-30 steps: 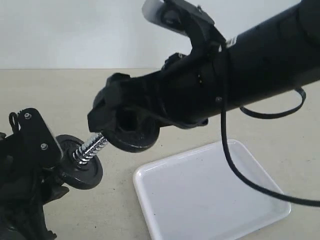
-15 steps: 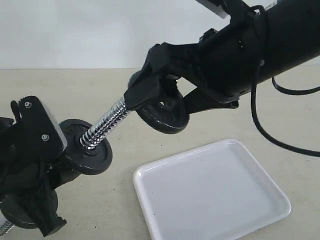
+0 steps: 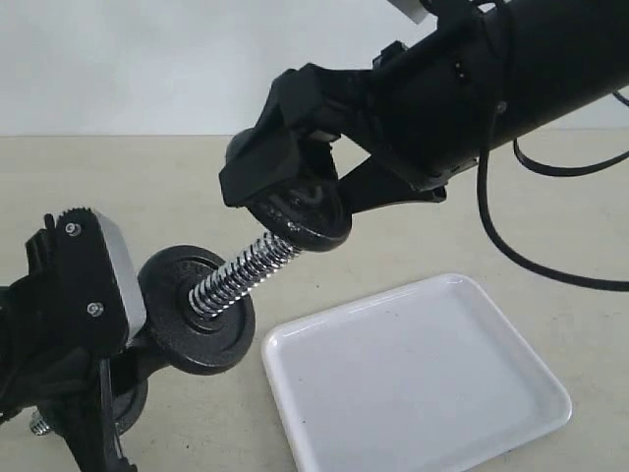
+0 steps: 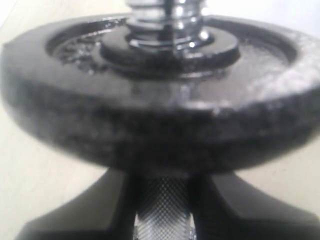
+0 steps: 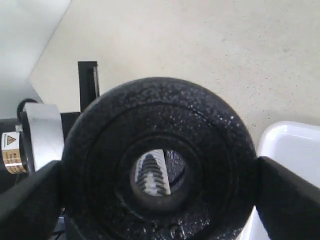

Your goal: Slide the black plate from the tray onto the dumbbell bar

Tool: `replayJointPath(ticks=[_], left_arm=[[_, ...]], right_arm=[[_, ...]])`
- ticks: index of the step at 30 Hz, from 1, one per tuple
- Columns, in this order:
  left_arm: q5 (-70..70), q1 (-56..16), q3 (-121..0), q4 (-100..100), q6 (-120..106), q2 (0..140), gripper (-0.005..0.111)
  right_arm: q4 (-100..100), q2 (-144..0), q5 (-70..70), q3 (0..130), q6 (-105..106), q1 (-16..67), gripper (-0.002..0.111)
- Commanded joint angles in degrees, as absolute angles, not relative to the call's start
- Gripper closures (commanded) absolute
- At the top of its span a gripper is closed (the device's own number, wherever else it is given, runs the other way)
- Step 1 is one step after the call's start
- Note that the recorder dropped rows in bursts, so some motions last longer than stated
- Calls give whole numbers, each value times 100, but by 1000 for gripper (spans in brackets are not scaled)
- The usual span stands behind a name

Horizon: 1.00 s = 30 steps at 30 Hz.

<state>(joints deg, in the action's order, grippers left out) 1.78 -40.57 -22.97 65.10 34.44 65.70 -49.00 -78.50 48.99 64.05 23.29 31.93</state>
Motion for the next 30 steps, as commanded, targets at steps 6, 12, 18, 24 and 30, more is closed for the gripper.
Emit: replayJointPath(ticks=[6,12,18,24,30], left_arm=[[-3212,-4074,-2509,6830,3532,6366,102],[-2960,-4074,-2509,6797,3573,6366,102],[-2124,-4074,-2509,6539,3680,6366,102],[-532,-4074,-2475,6539,4027,6366,102],[-273,-4074,-2475,6539,4027,6366,102]], right_arm=[[-5068,-7790,5289,6591,2408,2790,108],[-4999,-7790,5466,6591,2397,2554,108],[-4898,-7790,5420,6591,2441,2497,108],[-4898,-7790,5325,6591,2505,2497,108],[-4922,-7779,5245,6923,2674,2497,108]])
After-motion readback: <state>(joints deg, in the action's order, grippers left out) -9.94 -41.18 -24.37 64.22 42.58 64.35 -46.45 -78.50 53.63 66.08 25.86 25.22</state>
